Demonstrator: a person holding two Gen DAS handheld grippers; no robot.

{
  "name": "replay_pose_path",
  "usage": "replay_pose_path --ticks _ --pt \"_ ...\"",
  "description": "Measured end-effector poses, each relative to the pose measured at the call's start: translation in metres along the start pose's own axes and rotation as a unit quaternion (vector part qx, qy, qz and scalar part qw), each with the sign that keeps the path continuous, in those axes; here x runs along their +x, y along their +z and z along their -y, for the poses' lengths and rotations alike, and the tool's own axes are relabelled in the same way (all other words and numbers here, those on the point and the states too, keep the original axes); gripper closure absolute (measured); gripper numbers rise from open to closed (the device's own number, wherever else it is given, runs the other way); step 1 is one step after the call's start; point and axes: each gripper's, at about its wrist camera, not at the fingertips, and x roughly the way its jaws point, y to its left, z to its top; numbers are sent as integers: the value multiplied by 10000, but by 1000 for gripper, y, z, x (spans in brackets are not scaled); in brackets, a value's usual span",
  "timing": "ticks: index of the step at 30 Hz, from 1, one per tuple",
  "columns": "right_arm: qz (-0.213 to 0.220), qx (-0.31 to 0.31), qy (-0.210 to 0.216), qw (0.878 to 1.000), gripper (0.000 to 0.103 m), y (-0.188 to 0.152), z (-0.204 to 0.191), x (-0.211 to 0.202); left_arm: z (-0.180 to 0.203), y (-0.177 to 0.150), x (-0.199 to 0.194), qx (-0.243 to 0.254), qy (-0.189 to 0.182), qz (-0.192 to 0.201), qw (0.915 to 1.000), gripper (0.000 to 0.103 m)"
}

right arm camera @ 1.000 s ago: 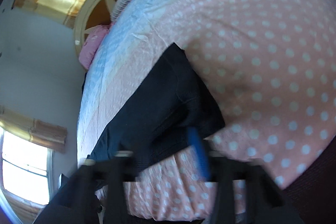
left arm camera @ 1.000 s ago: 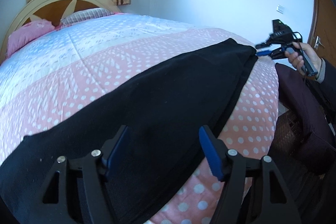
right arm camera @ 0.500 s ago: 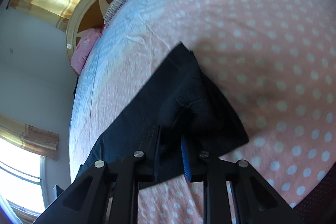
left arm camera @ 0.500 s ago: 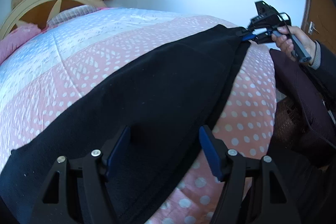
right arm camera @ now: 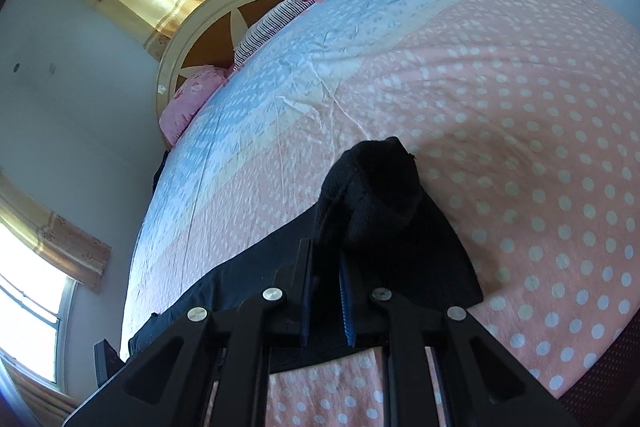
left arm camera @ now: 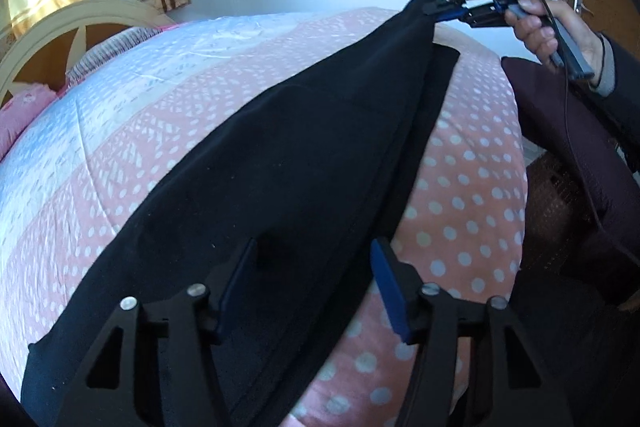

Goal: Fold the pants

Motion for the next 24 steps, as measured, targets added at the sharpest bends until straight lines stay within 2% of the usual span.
replay_pose_path --ticks 4,5,6,8,10,14,16,19,20,21,22,24 --pt "-30 44 -21 10000 90 -7 8 0 -4 -2 -5 -19 -126 -32 9999 61" --pt "-31 44 -26 10000 90 -7 10 1 -3 -1 -5 -14 -154 -39 9999 68" --pt "-32 47 -34 10000 90 -8 10 2 -2 0 -5 -2 -148 -38 9999 81" --pt "-29 -5 -83 10000 90 -8 8 2 -3 3 -7 -43 -208 -27 9998 96" --pt "23 -136 -123 9998 90 -6 4 0 -5 6 -13 -117 -257 63 9996 98" --pt "256 -502 63 9984 90 -4 -6 -17 -13 7 -32 -255 -391 257 9986 99" --pt "227 -669 50 9975 90 -7 -5 -22 -15 4 -36 -286 -522 283 9978 99" --pt "-236 -578 -244 9978 90 -17 16 -13 -13 -5 -29 -242 -630 110 9977 99" --pt "-540 -506 -486 9961 90 -22 29 -5 -11 -7 -25 -216 -635 47 9977 99" --pt "-643 -443 -612 9951 88 -25 36 -2 -9 -8 -22 -202 -645 -3 9977 99" --pt "-694 -320 -730 9944 81 -27 45 -1 -9 -10 -19 -204 -658 -36 9976 99" --pt "-530 -26 -696 9962 72 -26 61 -9 -9 -11 -16 -232 -685 -44 9974 99"
